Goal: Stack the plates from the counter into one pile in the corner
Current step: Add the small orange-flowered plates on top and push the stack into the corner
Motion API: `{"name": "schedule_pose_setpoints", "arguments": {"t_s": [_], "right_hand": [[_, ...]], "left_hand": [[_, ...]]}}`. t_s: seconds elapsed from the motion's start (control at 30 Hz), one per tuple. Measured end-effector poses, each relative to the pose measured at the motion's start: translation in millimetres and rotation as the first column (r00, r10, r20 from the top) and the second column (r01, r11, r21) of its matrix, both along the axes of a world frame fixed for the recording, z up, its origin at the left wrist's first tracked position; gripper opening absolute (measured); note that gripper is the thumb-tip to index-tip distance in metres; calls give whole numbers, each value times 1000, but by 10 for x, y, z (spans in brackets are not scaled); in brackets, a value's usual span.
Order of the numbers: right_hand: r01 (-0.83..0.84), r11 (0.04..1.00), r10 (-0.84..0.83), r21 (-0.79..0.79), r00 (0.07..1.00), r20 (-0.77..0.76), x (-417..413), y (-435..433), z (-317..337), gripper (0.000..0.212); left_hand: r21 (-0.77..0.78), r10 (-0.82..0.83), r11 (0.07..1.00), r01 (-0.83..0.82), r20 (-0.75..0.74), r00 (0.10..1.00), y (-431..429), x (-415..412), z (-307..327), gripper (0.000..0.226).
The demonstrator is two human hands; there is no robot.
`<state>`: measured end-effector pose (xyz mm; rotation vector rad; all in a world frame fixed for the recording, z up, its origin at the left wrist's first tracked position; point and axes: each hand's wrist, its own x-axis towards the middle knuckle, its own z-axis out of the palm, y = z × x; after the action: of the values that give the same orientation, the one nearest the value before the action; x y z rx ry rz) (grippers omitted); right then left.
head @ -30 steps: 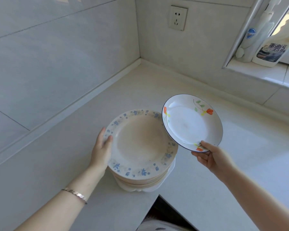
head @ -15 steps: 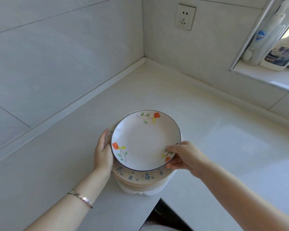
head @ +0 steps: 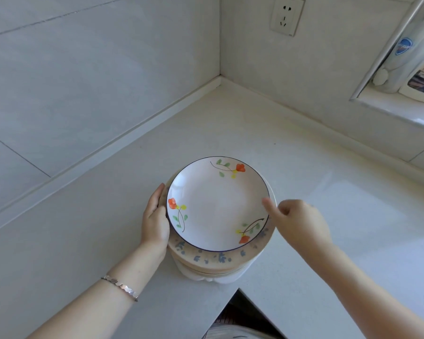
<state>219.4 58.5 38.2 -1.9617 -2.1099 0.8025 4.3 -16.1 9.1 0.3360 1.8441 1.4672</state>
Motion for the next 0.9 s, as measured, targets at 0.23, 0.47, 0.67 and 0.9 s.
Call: {"name": "schedule_pose_setpoints", "arguments": {"t_s": [0.23, 0.47, 0.67, 0.9], "right_hand": [[-52, 923, -226, -381, 728, -647, -167, 114, -242, 57], [-62, 936, -200, -346, 717, -668, -155, 71, -279, 57], [4, 913, -291, -408, 708, -644, 90, 109, -252, 42], [261, 807, -528, -531, 722, -448, 880, 77, -338, 19]], "left_hand": [[-7, 11, 1000, -11, -16, 1000, 15, 2, 15, 42], [-21, -50, 999, 48, -125, 991, 14, -13, -41, 41], [-121, -189, 981, 148, -478, 858, 112, -43, 114, 37], [-96, -706, 595, 798, -537, 462, 743, 1003, 639, 29]]}}
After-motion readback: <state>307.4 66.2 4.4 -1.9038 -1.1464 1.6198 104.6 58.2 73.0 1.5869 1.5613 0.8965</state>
